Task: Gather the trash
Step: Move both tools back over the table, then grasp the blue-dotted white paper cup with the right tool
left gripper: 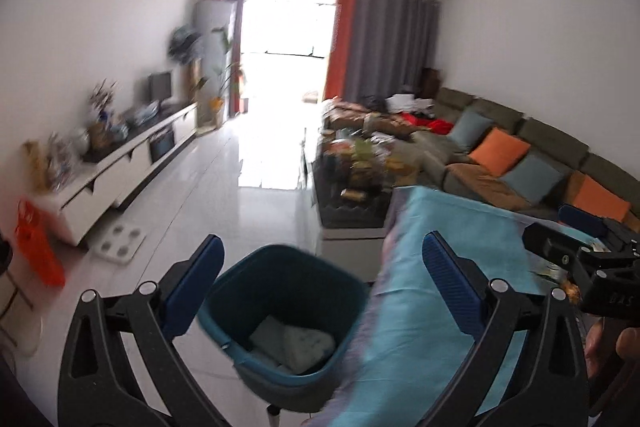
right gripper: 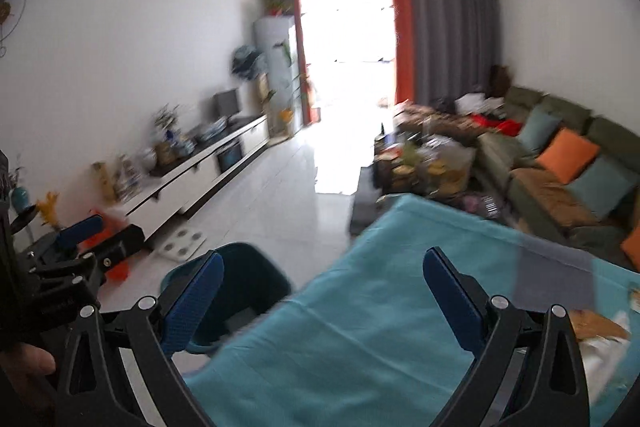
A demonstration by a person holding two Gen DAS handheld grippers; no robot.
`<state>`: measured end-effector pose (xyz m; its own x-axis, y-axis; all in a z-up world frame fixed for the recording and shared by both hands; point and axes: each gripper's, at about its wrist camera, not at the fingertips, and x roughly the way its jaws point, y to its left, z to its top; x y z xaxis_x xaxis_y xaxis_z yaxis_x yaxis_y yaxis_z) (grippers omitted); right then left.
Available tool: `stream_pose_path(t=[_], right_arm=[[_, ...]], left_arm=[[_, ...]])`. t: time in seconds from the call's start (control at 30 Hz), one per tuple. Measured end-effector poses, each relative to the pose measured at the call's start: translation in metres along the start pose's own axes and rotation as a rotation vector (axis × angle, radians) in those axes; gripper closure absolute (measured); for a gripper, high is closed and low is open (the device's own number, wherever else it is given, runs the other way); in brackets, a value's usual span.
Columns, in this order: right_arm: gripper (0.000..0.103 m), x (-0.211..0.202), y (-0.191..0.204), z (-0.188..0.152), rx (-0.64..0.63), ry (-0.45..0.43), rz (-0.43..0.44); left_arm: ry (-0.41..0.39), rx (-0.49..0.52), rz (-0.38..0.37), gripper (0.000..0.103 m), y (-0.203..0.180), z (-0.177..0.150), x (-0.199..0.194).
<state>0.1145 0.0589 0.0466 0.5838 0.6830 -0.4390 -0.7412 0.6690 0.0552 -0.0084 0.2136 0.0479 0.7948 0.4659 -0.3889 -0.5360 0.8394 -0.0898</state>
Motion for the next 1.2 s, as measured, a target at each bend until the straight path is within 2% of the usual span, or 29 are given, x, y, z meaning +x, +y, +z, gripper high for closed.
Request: stream_pose_path(t=[0.07, 0.1, 0.2, 0.27, 0.57, 0.93, 1.2], right_arm=[[0.007, -0.017, -0.015, -0.005, 0.023, -0.031, -0.046], [0.007, -0.024, -0.021, -0.008, 0.036, -0.045, -0.066], [0.007, -0.047, -0.038, -0.019, 0.055, -0.086, -0.138], [0.007, -0.062, -0.052, -0.026, 0.068, -0.111, -0.183], [0.007, -0.117, -0.081, -0.058, 0.120, -0.189, -0.346], [0.007, -0.160, -0.097, -0.089, 0.145, -0.211, -0.477], [0.007, -0.175, -0.105, -0.110, 0.186, -0.177, -0.526]], left_arm=[[-0.039, 0.035, 0.028, 0.005, -0.018, 0.000, -0.007], [-0.049, 0.048, 0.013, 0.005, -0.027, 0.001, -0.010], [-0.057, 0.067, -0.057, 0.005, -0.050, 0.000, -0.018], [-0.039, 0.080, -0.130, 0.005, -0.065, -0.001, -0.020], [-0.066, 0.182, -0.266, 0.005, -0.133, -0.014, -0.039], [-0.048, 0.178, -0.382, 0.005, -0.163, -0.025, -0.040], [-0.064, 0.203, -0.436, 0.005, -0.182, -0.038, -0.050]])
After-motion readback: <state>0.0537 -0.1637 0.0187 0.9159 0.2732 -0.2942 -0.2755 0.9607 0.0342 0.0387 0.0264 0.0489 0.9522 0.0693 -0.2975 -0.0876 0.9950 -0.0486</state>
